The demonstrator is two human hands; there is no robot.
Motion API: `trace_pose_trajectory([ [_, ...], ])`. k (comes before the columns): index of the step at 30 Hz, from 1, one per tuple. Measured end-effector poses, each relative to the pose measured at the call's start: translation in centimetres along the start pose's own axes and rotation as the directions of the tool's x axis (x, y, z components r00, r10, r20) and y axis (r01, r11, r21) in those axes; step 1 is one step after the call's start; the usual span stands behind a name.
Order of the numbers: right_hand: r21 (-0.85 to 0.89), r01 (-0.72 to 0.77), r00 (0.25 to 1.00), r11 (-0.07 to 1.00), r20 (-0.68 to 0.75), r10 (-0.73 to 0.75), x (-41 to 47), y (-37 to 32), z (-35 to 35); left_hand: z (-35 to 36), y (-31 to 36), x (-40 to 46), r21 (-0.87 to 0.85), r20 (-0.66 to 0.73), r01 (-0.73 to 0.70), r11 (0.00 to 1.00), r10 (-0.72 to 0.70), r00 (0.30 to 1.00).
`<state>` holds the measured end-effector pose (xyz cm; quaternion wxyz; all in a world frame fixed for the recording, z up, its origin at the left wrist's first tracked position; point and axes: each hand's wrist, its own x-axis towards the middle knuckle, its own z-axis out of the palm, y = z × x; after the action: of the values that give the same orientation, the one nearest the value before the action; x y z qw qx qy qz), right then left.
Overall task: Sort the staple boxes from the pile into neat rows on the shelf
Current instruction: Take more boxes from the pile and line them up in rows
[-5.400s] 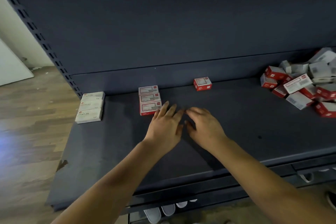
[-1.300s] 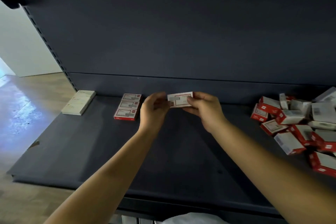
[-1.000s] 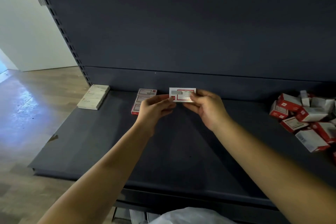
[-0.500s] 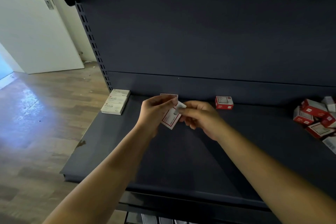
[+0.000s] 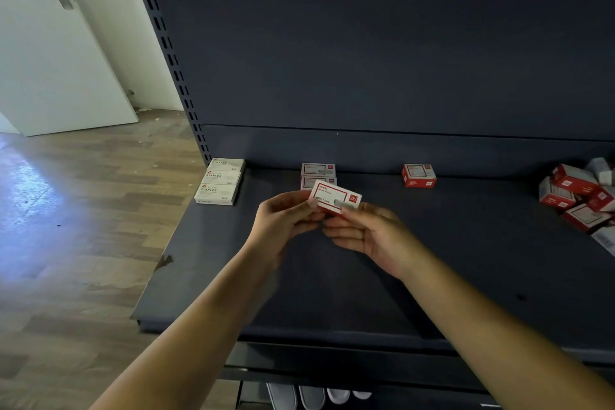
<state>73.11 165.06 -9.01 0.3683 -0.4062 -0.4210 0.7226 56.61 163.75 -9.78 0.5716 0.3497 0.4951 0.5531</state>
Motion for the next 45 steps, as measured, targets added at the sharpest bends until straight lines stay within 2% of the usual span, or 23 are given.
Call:
trace_pose_trajectory([
  [2,-0.041,-0.010,0.999,0.999,-0.041,0.008,0.1,0.2,0.2,-0.5,-0.5,0.1,0.184,-0.023,-0.113,0.976,0.119,0.993],
  [3,-0.068,-0.023,0.998,0.997,-0.058,0.019,0.1,0.3,0.3,-0.9,-0.8,0.3,0.346,0.001,-0.210,0.914,0.224,0.975],
  [4,-0.095,-0.041,0.997,0.995,-0.070,0.034,0.3,0.4,0.4,-1.4,-1.1,0.5,0.529,0.070,-0.314,0.788,0.328,0.942],
  [5,-0.118,-0.063,0.995,0.991,-0.078,0.054,0.4,0.6,0.6,-1.9,-1.5,0.8,0.679,0.170,-0.403,0.614,0.402,0.900],
  [6,-0.138,-0.085,0.994,0.987,-0.085,0.074,0.5,0.7,0.8,-2.3,-1.8,0.9,0.762,0.264,-0.466,0.450,0.441,0.858],
  [7,-0.153,-0.106,0.992,0.983,-0.091,0.092,0.7,0.8,0.9,-2.7,-2.1,1.0,0.796,0.330,-0.499,0.342,0.447,0.832],
  [9,-0.173,-0.141,0.987,0.975,-0.103,0.124,1.0,1.1,1.2,-3.1,-2.4,1.0,0.814,0.375,-0.515,0.269,0.433,0.820],
  [12,-0.227,-0.180,0.982,0.957,-0.106,0.159,1.4,1.5,1.4,-3.2,-2.5,0.9,0.845,0.351,-0.470,0.255,0.398,0.847],
  [15,-0.322,-0.203,0.976,0.925,-0.143,0.165,1.8,2.0,1.5,-3.4,-2.8,1.0,0.888,0.346,-0.420,0.187,0.330,0.878],
  [21,-0.534,-0.198,0.963,0.822,-0.263,0.061,2.8,1.8,2.0,-3.4,-2.5,1.7,0.916,0.329,-0.374,0.143,0.264,0.907],
  [25,-0.738,-0.187,0.953,0.648,-0.296,-0.062,3.5,2.1,1.5,-3.3,-2.6,1.9,0.917,0.310,-0.361,0.172,0.264,0.913],
  [29,-0.881,-0.135,0.941,0.454,-0.258,-0.220,3.0,2.4,1.2,-3.0,-3.0,1.7,0.924,0.274,-0.335,0.185,0.292,0.916],
  [32,-0.943,-0.131,0.942,0.305,-0.214,-0.258,3.1,2.6,1.0,-2.9,-3.2,1.8,0.931,0.242,-0.308,0.197,0.301,0.923],
  [34,-0.960,-0.126,0.946,0.249,-0.192,-0.261,3.4,2.7,0.8,-2.8,-3.2,1.9,0.926,0.242,-0.314,0.208,0.310,0.919],
  [40,-0.964,-0.090,0.954,0.249,-0.155,-0.255,3.8,2.4,0.6,-2.7,-2.5,2.4,0.907,0.314,-0.372,0.199,0.271,0.910],
  [43,-0.961,-0.079,0.956,0.265,-0.148,-0.253,3.8,2.4,0.6,-2.7,-2.5,2.6,0.895,0.320,-0.381,0.233,0.262,0.911],
  [45,-0.964,-0.071,0.958,0.254,-0.137,-0.250,3.8,2.3,0.6,-2.6,-2.4,2.6,0.903,0.317,-0.373,0.212,0.257,0.913],
])
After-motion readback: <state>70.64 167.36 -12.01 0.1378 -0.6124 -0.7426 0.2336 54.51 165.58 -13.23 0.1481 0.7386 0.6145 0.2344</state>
